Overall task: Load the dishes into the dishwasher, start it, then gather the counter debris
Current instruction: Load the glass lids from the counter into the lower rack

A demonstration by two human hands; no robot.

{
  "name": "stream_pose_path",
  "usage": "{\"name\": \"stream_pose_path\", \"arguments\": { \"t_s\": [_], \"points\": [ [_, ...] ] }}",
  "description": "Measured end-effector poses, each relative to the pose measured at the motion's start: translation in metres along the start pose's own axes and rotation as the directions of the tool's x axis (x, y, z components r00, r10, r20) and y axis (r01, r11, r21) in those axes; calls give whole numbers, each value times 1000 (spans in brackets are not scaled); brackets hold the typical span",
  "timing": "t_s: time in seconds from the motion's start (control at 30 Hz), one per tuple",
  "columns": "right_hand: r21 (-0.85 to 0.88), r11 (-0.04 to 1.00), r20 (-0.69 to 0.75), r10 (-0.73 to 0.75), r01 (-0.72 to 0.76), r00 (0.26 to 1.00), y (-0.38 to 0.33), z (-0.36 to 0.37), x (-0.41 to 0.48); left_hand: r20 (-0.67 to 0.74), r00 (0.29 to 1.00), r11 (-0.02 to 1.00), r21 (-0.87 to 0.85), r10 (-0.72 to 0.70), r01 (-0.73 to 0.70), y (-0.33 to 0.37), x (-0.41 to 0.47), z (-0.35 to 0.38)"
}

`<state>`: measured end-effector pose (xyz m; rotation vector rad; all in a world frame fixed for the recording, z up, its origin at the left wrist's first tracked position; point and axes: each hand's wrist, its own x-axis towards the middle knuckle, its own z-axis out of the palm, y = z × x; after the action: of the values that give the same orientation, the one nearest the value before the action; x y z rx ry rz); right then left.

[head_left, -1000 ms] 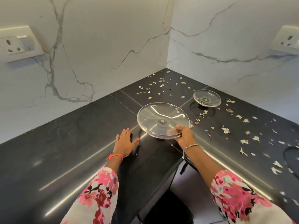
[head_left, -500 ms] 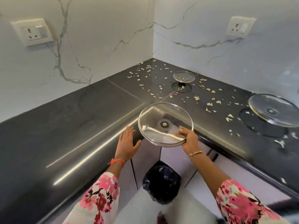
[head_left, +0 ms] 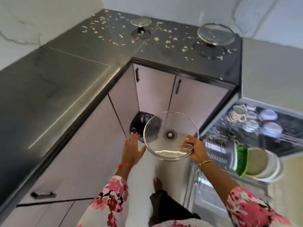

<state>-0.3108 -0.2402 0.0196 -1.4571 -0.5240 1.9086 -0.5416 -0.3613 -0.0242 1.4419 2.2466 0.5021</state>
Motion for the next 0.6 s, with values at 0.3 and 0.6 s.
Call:
{"name": "stream_pose_path", "arguments": {
  "t_s": [0.3,0.6],
  "points": [
    [87,996,-253,-1,23,968,50,-165,-53,207,955,961,130,213,-242,59,-75,75],
    [227,973,-424,68,34,903,59,-336,-116,414,858,910,140,305,-391,168,-115,171]
  ]
}}
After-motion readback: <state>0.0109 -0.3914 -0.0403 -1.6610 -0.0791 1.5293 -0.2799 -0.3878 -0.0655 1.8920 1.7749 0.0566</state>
